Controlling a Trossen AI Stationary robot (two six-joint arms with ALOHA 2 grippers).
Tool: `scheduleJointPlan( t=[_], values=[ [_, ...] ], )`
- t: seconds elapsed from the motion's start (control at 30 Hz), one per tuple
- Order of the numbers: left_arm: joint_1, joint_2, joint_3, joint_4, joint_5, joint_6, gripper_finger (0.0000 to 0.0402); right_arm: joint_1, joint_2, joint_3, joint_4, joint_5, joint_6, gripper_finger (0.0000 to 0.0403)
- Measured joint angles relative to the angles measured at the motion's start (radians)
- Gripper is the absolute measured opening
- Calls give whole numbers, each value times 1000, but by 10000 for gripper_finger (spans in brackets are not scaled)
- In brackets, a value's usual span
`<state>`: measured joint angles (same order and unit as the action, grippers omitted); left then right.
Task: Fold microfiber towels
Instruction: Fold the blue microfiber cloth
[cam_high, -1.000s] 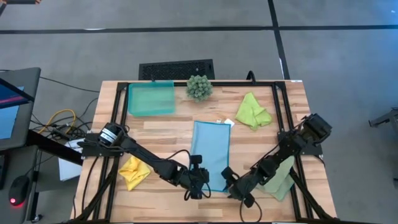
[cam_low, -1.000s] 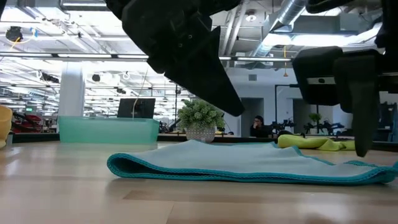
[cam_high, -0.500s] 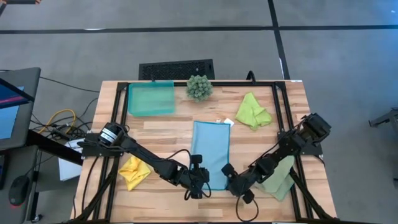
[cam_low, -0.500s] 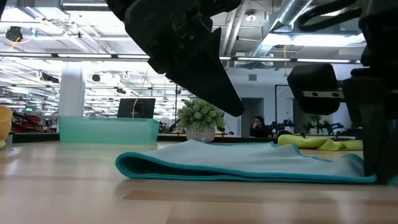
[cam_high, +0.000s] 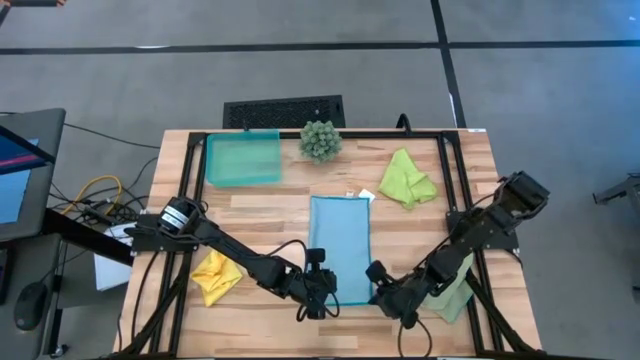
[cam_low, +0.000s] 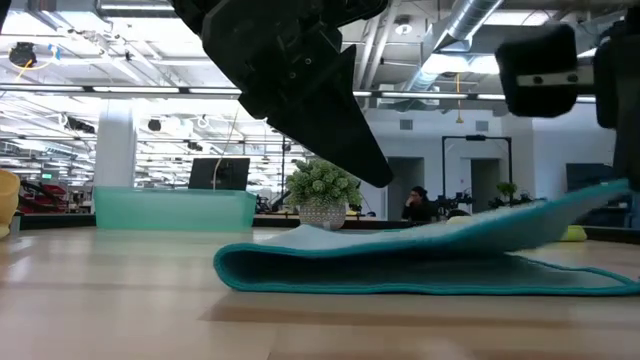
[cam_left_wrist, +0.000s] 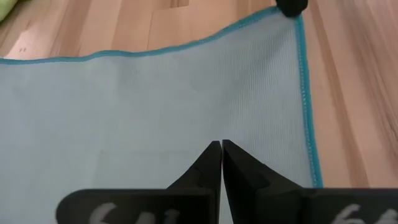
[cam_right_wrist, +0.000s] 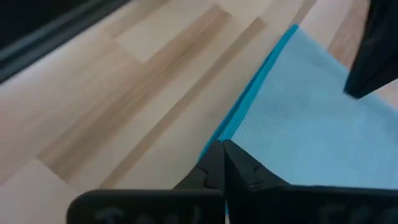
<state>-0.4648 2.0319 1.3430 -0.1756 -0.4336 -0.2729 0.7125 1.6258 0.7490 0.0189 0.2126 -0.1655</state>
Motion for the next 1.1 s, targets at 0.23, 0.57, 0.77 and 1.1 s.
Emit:
scheduleJointPlan(
  t=[0.23,0.57,0.77,1.1],
  values=[
    [0,-1,0,-152,70,-112,6,-16,101,-1,-21,-6,0,18],
    [-18,-1,-42,-207,192,-237,6,-33,108,2,-12,-58,8,14],
    [-18,-1,-42,-208,188,-229,6,-26,108,21,-24,-74,50,22],
    [-25,-1,-23,-211,89,-142,6,-29,107,50,-73,-148,113,21]
  ],
)
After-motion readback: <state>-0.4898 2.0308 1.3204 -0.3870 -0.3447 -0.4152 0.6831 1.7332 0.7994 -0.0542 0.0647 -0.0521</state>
